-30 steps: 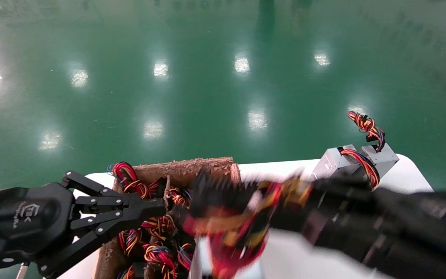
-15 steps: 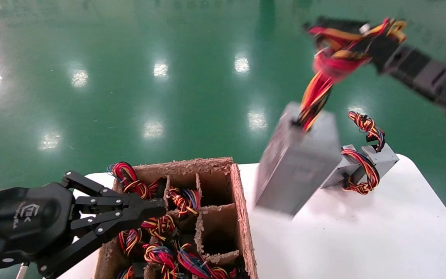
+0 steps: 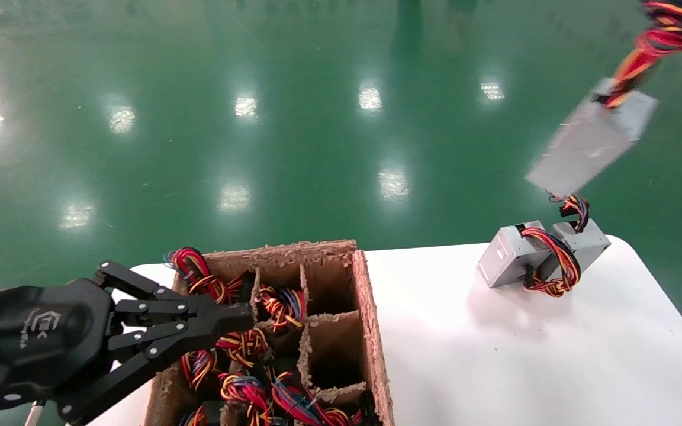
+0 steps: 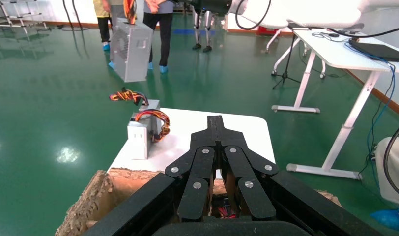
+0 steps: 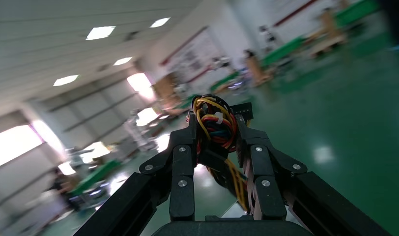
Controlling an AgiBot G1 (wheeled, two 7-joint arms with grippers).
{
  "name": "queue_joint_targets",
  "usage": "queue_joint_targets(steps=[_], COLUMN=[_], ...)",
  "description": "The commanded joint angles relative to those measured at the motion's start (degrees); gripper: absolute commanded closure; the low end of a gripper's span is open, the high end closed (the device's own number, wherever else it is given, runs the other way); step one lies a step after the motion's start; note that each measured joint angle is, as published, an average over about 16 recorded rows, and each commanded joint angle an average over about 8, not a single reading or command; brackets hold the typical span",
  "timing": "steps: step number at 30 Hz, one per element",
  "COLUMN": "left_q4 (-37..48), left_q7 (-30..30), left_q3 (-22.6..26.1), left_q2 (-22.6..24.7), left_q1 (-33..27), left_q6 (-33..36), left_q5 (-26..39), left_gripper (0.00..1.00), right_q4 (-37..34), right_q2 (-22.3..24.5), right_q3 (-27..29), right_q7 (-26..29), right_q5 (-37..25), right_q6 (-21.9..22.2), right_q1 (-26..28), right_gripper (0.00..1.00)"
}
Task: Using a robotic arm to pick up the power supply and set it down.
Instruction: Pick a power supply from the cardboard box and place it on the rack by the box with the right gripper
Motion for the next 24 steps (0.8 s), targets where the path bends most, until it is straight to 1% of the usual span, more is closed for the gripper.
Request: queue_joint_targets(steps=[1,9,17,24], left_q4=[0.00,0.00,0.00,0.00], left_q7=[0.00,0.00,0.00,0.00], left_q3=[0.00,0.00,0.00,0.00], left_q2=[0.00,0.00,0.00,0.00], left_q1=[0.00,0.00,0.00,0.00], left_q6=[0.00,0.00,0.00,0.00], left_q5=[0.00,0.00,0.00,0.00], left_gripper=[1.00,1.00,1.00,1.00], right_q4=[-2.01,-6.79,-8.96,-10.46], right_q2=[0.21,1.11,1.64,1.00], right_q3=[0.02,0.06,0.04,-0.83], right_q7=[-0.55,-2.86,-5.64,-7.92], right_q5=[-0.35,-1.16,-1.94,-3.70], right_q6=[1.64,9.13,15.59,21.25], right_q1=[0.49,0.71,1.06,1.40], right_gripper=[1.00,1.00,1.00,1.00])
